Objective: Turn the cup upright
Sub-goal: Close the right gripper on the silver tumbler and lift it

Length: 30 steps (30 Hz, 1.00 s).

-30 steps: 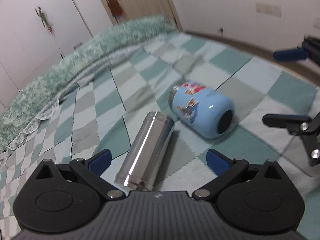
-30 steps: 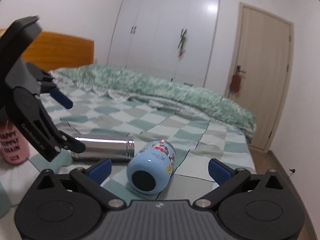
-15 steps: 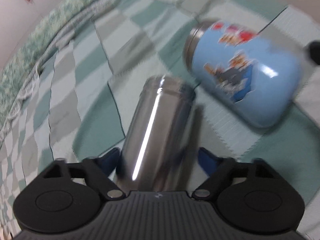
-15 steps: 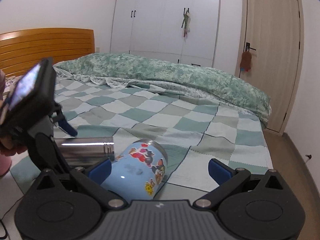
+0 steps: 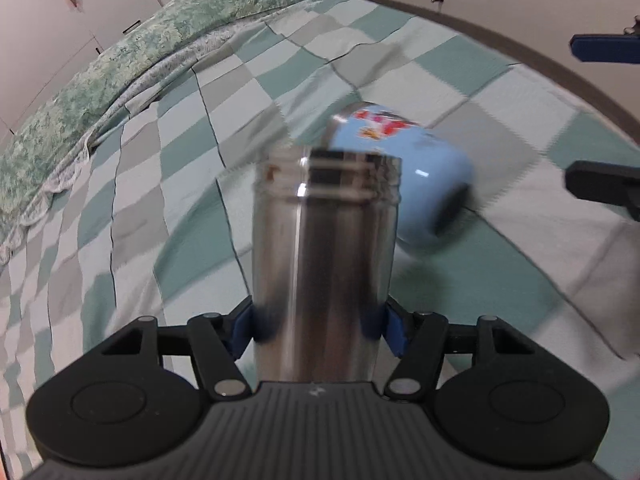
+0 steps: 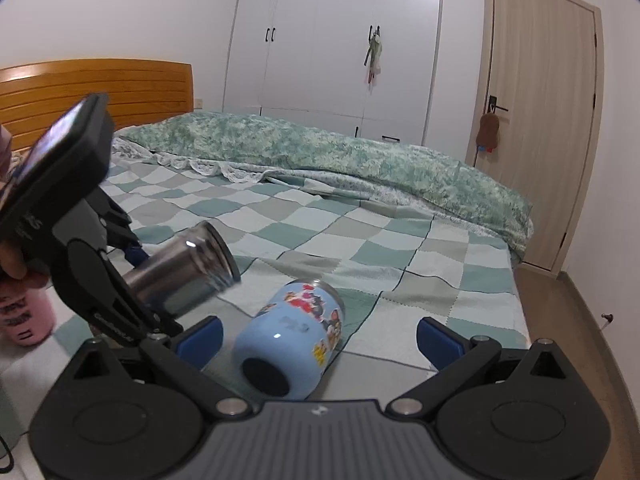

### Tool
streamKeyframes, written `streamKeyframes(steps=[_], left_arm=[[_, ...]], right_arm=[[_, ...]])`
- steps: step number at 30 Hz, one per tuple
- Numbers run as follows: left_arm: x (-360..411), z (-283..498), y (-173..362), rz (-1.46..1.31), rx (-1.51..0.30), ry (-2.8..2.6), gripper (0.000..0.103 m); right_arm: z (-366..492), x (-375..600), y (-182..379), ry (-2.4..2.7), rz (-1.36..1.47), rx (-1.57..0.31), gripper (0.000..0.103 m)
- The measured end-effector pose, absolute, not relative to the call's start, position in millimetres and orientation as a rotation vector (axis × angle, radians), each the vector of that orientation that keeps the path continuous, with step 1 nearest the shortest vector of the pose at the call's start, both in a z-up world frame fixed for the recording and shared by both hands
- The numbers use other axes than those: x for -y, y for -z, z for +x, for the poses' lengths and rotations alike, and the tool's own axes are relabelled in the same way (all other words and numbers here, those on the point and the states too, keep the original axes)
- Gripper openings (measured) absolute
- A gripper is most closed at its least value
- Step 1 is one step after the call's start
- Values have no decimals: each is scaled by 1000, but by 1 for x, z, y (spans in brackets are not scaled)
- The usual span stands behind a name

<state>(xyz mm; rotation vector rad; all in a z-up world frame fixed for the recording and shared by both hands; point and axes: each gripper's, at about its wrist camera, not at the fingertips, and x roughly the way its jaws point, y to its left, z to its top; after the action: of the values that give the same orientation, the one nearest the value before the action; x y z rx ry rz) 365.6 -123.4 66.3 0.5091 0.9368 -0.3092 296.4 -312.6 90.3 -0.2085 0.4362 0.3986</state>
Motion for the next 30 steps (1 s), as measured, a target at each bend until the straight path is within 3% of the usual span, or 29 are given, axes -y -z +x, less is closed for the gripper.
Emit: streamKeyframes(steps=[14, 25, 27, 28, 29, 30], left_arm=[[115, 227, -94, 286, -1077, 443, 63], [113, 229, -55, 138, -1118, 406, 64], [111, 232, -55, 133, -1113, 410, 76], [110, 231, -55, 141, -1106, 412, 92], [108, 229, -57, 152, -1089, 416, 101], [106, 225, -60, 163, -1061, 418, 103]], right_arm=[[181, 319, -111, -409, -225, -441, 103], [156, 320, -89, -392, -221, -517, 103], [155, 319, -85, -385, -221, -531, 103], [154, 319, -84, -384, -222, -534, 103], [154, 317, -84, -383, -221, -537, 103], [154, 316, -83, -383, -220, -540, 103]])
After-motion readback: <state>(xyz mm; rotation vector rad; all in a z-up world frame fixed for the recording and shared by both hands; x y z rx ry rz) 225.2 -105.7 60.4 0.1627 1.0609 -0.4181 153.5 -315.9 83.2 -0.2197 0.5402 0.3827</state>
